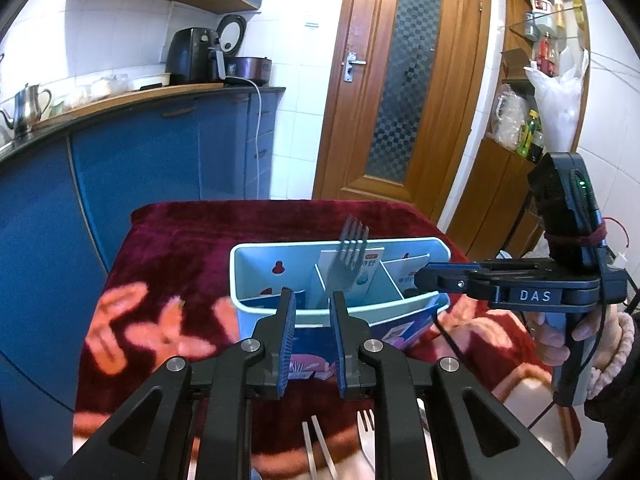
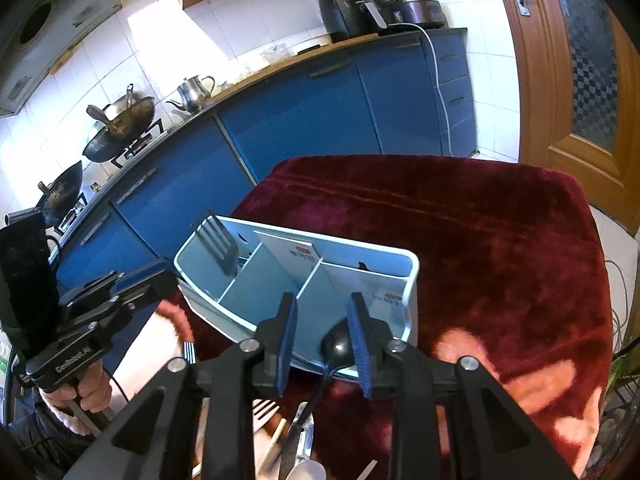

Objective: Organize utensils
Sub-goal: 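Move the left tool back to the utensils while the right tool grasps a wooden chopstick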

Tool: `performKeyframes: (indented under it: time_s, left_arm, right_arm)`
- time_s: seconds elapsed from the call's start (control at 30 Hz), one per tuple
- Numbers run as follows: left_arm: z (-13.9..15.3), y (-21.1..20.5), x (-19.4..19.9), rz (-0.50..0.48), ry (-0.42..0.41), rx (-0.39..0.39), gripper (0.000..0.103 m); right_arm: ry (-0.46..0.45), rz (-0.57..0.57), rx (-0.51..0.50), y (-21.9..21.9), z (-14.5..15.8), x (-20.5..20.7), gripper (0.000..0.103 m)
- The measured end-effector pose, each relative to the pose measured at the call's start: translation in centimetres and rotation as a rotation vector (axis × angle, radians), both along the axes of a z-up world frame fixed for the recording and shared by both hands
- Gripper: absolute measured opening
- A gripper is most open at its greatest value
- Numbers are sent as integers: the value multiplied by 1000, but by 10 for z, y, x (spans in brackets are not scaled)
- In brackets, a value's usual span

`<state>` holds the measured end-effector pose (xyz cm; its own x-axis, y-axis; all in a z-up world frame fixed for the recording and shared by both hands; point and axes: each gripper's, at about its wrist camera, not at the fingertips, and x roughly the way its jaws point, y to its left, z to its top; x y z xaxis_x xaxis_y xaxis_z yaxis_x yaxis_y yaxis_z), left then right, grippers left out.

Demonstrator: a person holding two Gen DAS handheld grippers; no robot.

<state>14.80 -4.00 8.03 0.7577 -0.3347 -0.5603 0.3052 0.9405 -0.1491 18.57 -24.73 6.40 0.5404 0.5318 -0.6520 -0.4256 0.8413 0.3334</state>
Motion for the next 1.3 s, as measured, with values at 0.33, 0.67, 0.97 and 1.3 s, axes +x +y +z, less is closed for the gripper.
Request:
performKeyframes:
  time_s: [0.33, 0.67, 0.97, 1.3]
  left_arm:
    - [-5, 13, -9, 21, 32, -13, 17]
    - [-7, 28, -25, 55, 57, -12, 17]
    - [-12, 47, -48, 82, 99, 21, 18]
    - [-32, 60, -59, 102, 180, 78, 18]
  right_arm:
    - [-61, -37, 30, -17, 10, -31, 30]
    - [-96, -117, -13, -33, 11, -71, 30]
    - [-26, -147, -122, -26, -6, -101, 30]
    - [98, -199, -226, -18, -36, -112, 30]
